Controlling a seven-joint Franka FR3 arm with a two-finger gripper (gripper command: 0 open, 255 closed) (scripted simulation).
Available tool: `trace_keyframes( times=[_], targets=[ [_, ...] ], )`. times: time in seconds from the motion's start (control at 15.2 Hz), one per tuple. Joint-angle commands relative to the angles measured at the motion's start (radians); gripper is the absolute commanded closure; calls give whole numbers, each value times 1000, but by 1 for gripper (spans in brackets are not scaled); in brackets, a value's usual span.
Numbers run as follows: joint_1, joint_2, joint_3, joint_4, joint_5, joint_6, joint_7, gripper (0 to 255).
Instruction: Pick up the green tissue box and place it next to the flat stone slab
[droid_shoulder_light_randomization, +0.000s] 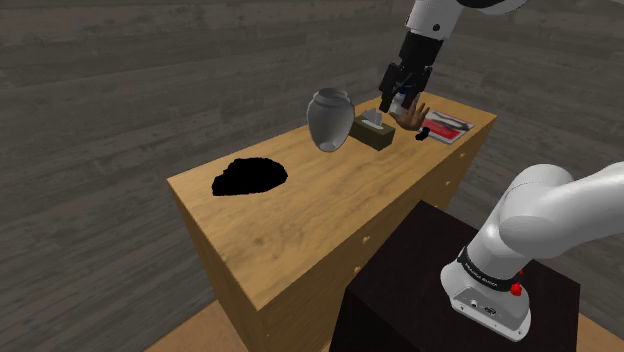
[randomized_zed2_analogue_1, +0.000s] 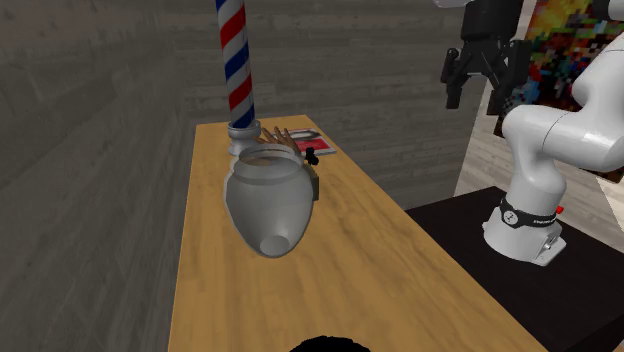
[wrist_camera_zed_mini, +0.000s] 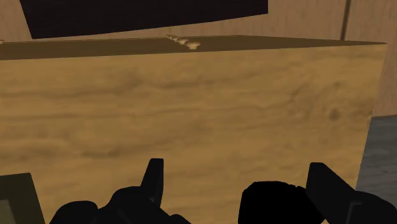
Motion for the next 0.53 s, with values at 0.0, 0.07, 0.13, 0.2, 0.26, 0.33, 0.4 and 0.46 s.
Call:
trace_keyframes(
  times=[0.0, 0.07, 0.13, 0.2, 0.26, 0.33, 0.4, 0.46],
  targets=[
    [0, 0, 0, 0, 0, 0, 0, 0],
    [-7, 37, -3, 13, -17, 9, -6, 0],
    [-14, 74, -6, 26, -34, 18, -11, 0],
    [-21, 110, -9, 40, -51, 26, -15, 0],
    [-29, 147, -12, 55, -68, 34, -19, 0],
    [-36, 185, -14, 71, -85, 41, -23, 0],
    [-43, 222, -17, 88, -102, 48, -26, 0],
    [-50, 259, -20, 105, -119, 54, -28, 0]
  ],
)
